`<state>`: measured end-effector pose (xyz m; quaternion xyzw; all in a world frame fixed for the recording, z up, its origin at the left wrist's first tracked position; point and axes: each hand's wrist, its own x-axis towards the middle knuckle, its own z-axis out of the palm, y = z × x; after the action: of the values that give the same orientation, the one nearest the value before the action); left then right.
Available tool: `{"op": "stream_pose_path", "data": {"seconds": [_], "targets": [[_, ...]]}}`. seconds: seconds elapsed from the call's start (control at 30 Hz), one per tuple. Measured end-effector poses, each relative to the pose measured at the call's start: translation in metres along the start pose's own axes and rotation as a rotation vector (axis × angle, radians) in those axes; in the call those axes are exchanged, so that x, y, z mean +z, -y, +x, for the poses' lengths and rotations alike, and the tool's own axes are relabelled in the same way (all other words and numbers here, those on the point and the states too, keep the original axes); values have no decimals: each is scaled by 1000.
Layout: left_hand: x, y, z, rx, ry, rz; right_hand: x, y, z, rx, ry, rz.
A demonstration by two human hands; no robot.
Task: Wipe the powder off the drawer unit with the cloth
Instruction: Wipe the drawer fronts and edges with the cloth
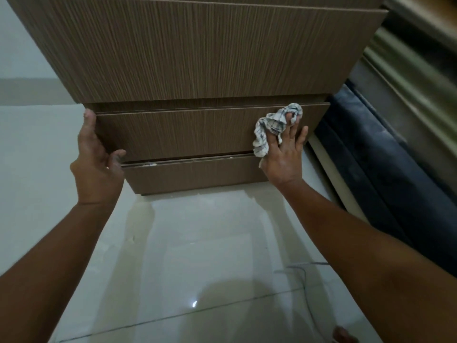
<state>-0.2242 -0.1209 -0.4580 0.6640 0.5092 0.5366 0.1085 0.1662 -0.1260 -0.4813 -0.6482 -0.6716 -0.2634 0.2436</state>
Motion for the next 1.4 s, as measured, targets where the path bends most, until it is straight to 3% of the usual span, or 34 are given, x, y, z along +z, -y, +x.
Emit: {"op": "stream_pose_path", "data": {"seconds": [0.17,0.23,0.3,0.37,0.43,0.57,0.77,0.9,1.1,1.2,1.4], "targets": [[2,-2,-1,-36,-11,3,-6,-34,-8,168,113,12],[2,0,-2,-78,-5,-12,-10,-40,-11,428,111,178],[3,-1,-5,-238,-53,-62,-16,-46,-10,758,111,387],[5,-2,-13,-358,-125,-52,-24,-47,-12,873,69,454],[7,1,-25,-372,-120,50,-33,-41,-19,798,-13,497],[4,8,-38,-330,39,91,-45,-3,-37,626,-168,623],[3,17,-36,-359,137,251,-47,66,-52,468,2,740],[1,16,-32,-366,159,233,-47,108,-45,353,71,869],[-11,12,-51,-287,150,201,-45,165,-35,81,70,973],[-19,12,-60,-237,139,207,-46,194,-32,-42,182,926],[-15,3,-59,-272,192,263,-33,246,-24,-164,446,529]]}}
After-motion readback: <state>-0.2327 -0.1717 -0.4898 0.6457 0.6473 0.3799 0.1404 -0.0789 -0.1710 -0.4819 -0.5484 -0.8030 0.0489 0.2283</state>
